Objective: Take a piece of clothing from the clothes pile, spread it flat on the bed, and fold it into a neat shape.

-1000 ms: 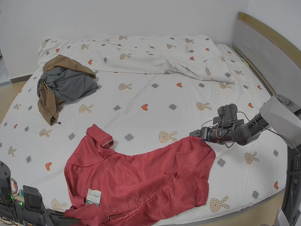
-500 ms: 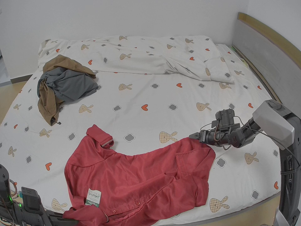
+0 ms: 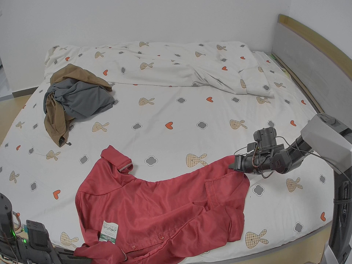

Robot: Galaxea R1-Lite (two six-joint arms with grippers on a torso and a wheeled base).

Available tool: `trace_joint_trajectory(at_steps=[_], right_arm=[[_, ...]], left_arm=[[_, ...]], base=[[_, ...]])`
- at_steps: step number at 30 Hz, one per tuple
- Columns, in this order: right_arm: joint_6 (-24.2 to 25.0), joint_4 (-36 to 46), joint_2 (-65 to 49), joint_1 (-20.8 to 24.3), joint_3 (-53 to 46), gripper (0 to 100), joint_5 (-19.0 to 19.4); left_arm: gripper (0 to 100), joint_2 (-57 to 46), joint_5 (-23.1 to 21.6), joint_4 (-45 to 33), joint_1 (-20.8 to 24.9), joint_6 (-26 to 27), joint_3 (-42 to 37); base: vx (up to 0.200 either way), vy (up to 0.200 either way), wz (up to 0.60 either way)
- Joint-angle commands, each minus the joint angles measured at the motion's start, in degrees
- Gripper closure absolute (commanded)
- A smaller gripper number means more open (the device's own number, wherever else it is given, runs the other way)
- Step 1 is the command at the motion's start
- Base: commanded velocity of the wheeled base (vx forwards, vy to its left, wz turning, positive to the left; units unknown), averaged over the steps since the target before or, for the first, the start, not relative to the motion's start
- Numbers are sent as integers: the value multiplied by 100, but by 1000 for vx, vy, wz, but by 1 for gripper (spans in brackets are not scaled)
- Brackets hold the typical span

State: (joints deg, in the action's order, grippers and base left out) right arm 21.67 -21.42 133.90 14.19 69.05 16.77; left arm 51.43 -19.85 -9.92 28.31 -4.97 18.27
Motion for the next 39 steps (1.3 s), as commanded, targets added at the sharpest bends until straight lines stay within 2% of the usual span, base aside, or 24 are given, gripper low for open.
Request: trace_joint_trajectory(at_steps=[1, 8, 14, 18, 23, 30, 31, 39], right_arm=[[12, -38, -303, -48, -14, 100, -8], [65, -3, -1244, -189, 74, 100, -25], [83, 76, -1402, -426, 540, 100, -183], [276, 621, -1349, -707, 1199, 100, -218], [680, 753, -1217, -839, 1788, 100, -315], [733, 1078, -1033, -918, 2043, 100, -368], [724, 1087, -962, -997, 2051, 0, -368], [698, 1096, -866, -1199, 2007, 0, -298]], left_arm=[[100, 25, -2, -1, -1, -4, -8], [100, 42, -10, -1, -1, -4, 1], [100, 306, -116, 43, 8, 14, 89], [100, 851, -125, 570, 17, 14, 106], [100, 1405, -125, 1098, 35, 23, 177], [100, 2266, -125, 1423, 35, 14, 493], [100, 2477, -125, 1432, 61, 23, 511], [100, 2468, -134, 1871, 676, -83, 133]], base=[[0, 0, 0], [0, 0, 0], [0, 0, 0], [0, 0, 0], [0, 0, 0], [0, 0, 0], [0, 0, 0], [0, 0, 0]])
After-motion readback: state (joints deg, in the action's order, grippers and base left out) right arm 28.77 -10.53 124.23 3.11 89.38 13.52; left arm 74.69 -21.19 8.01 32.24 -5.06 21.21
